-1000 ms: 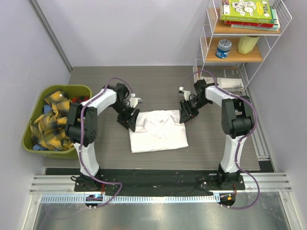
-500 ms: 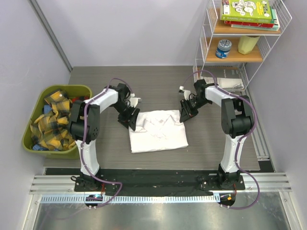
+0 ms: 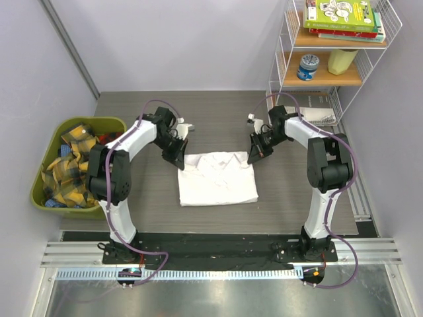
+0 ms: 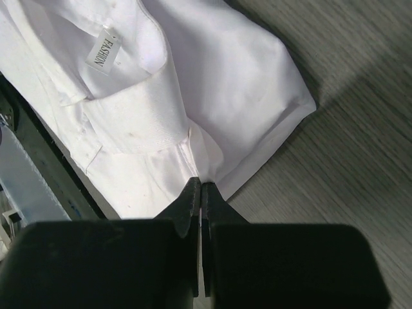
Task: Fold and stack the long sleeve shirts
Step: Fold the shirt
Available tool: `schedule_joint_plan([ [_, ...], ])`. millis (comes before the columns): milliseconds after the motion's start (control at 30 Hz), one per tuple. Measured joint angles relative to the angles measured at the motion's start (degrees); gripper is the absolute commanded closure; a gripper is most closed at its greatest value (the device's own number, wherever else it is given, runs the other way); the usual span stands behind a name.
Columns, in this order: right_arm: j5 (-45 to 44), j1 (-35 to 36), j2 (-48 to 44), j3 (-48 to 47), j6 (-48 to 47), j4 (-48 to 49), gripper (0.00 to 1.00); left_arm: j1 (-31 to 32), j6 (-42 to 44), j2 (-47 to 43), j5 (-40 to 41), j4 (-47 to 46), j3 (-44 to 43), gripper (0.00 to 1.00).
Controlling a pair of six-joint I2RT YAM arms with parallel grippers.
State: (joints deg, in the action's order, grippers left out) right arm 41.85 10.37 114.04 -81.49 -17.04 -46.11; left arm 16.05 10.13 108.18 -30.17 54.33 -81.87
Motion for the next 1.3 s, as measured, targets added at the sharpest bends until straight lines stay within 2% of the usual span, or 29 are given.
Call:
schedule_joint_plan([
  [167, 0.0, -0.7, 0.1, -0.3, 0.3, 2.1, 0.99, -1.1, 0.9, 0.9, 1.3, -2.1, -0.5, 0.96],
  [367, -1.3, -0.7, 3.5, -0.6, 2.5, 7.0, 0.99, -1.5, 0.7, 7.8, 4.5, -5.6, -3.5, 0.94],
  [433, -2.6, -0.7, 4.8, -0.6, 3.6, 8.6, 0.95, -1.5, 0.3, 9.6, 5.8, -6.7, -3.9, 0.93],
  [467, -3.0, -0.7, 5.1, -0.6, 4.0, 9.3, 0.92, -1.6, 0.2, 10.1, 6.3, -7.2, -3.9, 0.87],
  [500, -3.3, -0.7, 5.3, -0.6, 4.5, 9.9, 0.81, -1.6, -0.1, 10.4, 6.6, -7.6, -3.9, 0.83],
  [533, -3.5, -0.6, 5.4, -0.6, 5.2, 10.5, 0.77, -1.7, -0.3, 10.4, 6.9, -7.7, -3.9, 0.78],
  [567, -3.8, -0.6, 5.4, -0.7, 5.7, 10.8, 0.72, -1.9, -0.7, 10.4, 7.2, -7.8, -4.2, 0.63],
  [600, -4.1, -0.6, 5.4, -0.9, 6.1, 11.1, 0.59, -2.1, -0.8, 10.4, 7.7, -8.0, -4.6, 0.56],
  [700, -5.0, -0.7, 4.9, -1.8, 7.0, 11.2, 0.44, -3.6, -1.6, 9.7, 8.0, -9.0, -5.7, 0.39],
  [733, -5.3, -0.7, 3.8, -1.9, 6.9, 10.7, 0.3, -4.2, -2.0, 8.8, 8.1, -9.2, -5.6, 0.26],
  [767, -5.5, -0.7, 2.4, -1.9, 7.1, 9.9, 0.22, -4.5, -2.3, 7.2, 8.2, -9.3, -5.4, 0.17],
  [800, -5.6, -0.7, 0.8, -1.9, 7.4, 9.2, 0.15, -4.7, -2.1, 5.4, 8.5, -9.4, -5.0, 0.11],
  [833, -5.7, -0.8, -1.9, -1.7, 7.4, 8.6, 0.12, -4.8, -2.6, 2.4, 9.0, -9.5, -4.3, 0.01],
  [967, -6.9, 0.0, -15.0, 0.5, 8.2, 8.3, 0.08, -2.9, -4.3, -13.8, 10.3, -11.1, -0.2, 0.0],
  [1067, -11.6, 5.8, -22.9, 2.2, 9.0, 9.7, 0.06, -1.6, -7.0, -26.0, 11.1, -14.4, 4.3, 0.0],
  [1167, -16.0, 15.0, -22.6, 2.4, 9.4, 11.0, 0.05, -1.8, -10.1, -31.1, 12.1, -15.5, 6.2, 0.0],
  [1300, -21.6, 25.6, -13.4, 2.4, 11.1, 11.8, 0.05, -2.1, -12.6, -29.8, 12.4, -14.7, 7.1, 0.0],
])
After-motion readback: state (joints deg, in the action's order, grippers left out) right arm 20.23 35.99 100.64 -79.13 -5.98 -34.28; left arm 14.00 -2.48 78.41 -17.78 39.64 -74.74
